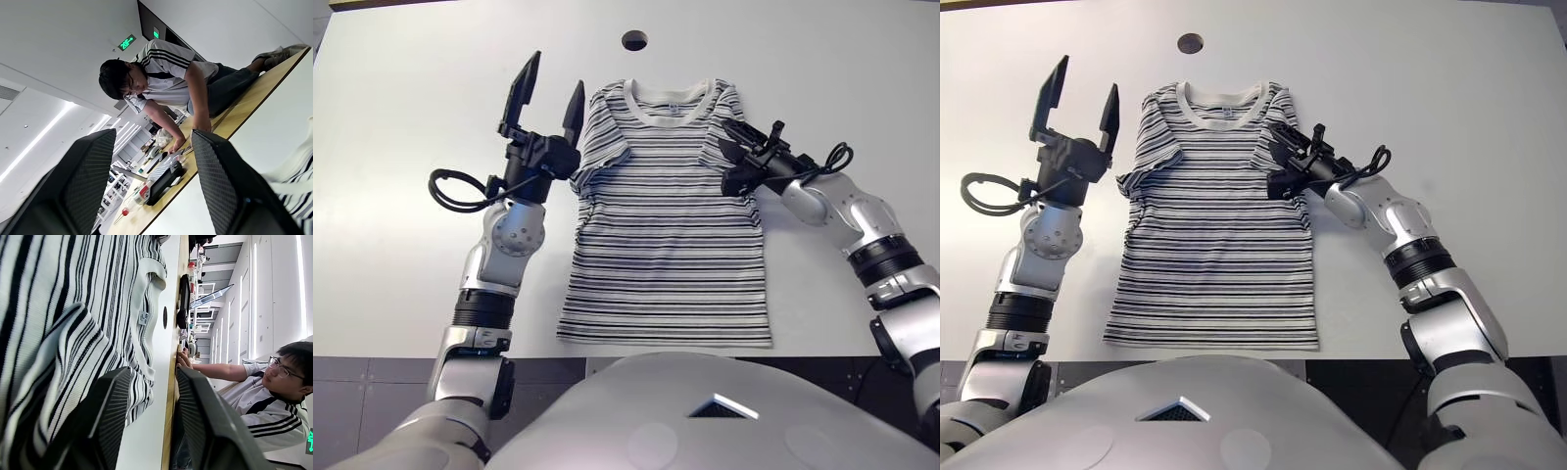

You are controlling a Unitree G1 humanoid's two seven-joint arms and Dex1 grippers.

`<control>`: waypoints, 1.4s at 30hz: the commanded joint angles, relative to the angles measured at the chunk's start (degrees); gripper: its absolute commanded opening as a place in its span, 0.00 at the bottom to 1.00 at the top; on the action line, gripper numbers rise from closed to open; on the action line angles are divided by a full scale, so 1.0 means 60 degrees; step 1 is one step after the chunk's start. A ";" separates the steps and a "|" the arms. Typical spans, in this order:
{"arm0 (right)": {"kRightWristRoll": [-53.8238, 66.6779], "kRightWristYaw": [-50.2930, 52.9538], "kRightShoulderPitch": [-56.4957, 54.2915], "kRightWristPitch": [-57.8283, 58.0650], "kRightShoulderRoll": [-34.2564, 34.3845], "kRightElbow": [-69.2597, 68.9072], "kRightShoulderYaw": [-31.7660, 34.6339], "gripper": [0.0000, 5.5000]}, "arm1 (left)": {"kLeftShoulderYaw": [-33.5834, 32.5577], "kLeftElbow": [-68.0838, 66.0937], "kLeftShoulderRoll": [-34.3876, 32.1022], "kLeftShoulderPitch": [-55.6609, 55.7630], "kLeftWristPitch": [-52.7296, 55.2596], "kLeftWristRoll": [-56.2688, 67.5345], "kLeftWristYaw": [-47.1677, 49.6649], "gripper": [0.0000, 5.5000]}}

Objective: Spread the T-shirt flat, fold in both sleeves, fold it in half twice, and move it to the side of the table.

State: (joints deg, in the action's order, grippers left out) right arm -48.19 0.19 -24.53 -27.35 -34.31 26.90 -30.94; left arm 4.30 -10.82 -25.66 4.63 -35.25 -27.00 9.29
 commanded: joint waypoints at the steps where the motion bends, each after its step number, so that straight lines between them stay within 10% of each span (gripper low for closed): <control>1: 0.0488 -0.0223 0.0440 -0.0155 -0.0600 -0.1149 0.0702 0.44 | -0.0603 0.0343 -0.0729 -0.0505 -0.0040 0.0145 -0.0250 0.52; 9: 0.3545 -0.1948 0.4234 -0.0841 -0.3513 -0.4148 0.3782 0.55 | -0.2282 0.1622 -0.3858 -0.4382 -0.1008 0.0003 -0.2264 0.52; 18: 0.2820 -0.5153 0.7775 -0.1977 -0.5133 -0.5603 0.2358 0.55 | -0.0599 0.2070 -0.5931 -0.6289 -0.1187 0.0670 -0.6507 0.52; 36: 0.3725 -0.8246 0.6431 -0.2406 -0.5452 -0.7271 0.0799 0.55 | 0.1328 0.3400 -0.6960 -0.5735 -0.1389 0.2264 -0.9473 0.52; 42: 0.3659 -0.8355 0.6137 -0.2640 -0.5321 -0.6952 0.0603 0.41 | 0.1668 0.2919 -0.6660 -0.5301 -0.1682 0.2196 -0.9358 0.35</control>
State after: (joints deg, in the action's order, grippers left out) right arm -22.20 -46.36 11.55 -44.17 -66.15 -17.92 -25.14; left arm 13.26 8.98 -65.70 -26.84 -46.40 -11.14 -45.77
